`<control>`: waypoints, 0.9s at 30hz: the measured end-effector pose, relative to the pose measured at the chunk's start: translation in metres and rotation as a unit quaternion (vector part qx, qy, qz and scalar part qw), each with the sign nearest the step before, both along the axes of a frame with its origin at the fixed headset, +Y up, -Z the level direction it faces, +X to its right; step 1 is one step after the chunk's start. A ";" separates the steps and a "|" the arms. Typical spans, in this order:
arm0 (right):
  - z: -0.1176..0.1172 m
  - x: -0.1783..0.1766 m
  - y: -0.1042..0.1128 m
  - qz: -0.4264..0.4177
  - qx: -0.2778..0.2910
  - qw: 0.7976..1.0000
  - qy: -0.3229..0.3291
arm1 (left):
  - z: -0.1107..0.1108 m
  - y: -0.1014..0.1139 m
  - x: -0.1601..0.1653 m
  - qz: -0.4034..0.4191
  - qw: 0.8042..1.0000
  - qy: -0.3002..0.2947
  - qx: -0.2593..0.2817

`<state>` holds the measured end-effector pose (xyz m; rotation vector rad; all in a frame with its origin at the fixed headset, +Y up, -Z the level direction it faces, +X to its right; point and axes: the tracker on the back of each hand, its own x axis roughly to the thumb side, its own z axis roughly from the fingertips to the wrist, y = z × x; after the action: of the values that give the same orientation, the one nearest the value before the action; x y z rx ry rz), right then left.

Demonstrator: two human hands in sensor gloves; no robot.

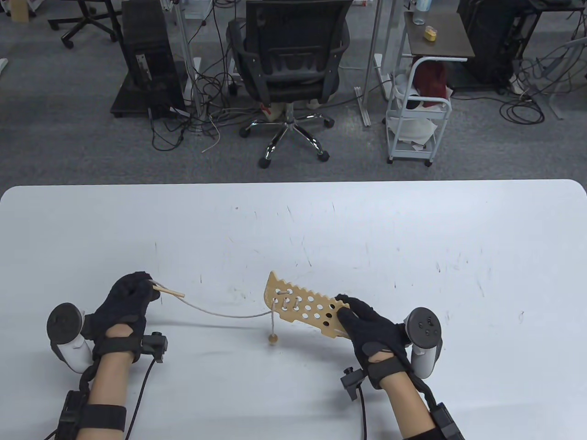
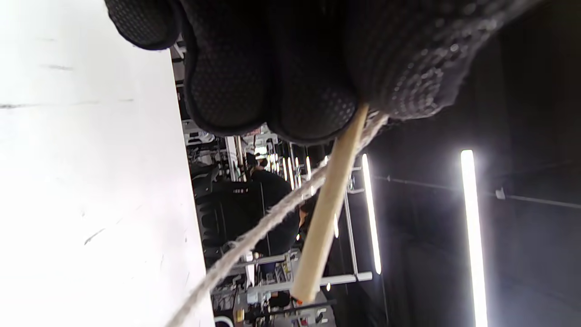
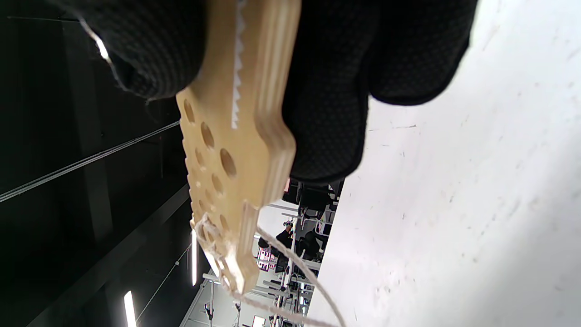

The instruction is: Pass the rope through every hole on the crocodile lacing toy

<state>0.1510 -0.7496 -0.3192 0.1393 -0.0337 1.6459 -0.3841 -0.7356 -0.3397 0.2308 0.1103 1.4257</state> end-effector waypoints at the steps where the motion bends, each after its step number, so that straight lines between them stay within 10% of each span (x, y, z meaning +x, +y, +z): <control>1: 0.000 -0.001 0.000 -0.001 0.001 1.000 0.003 | -0.001 -0.001 0.003 -0.002 1.000 -0.010 -0.004; 27: 0.015 -0.040 0.011 -0.003 0.030 0.995 0.096 | 0.002 -0.010 0.109 -0.010 0.964 -0.259 -0.055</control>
<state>0.1108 -0.7388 -0.3041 0.3422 0.0624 1.6201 -0.2754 -0.7459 -0.3376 -0.2360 -0.2415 1.4135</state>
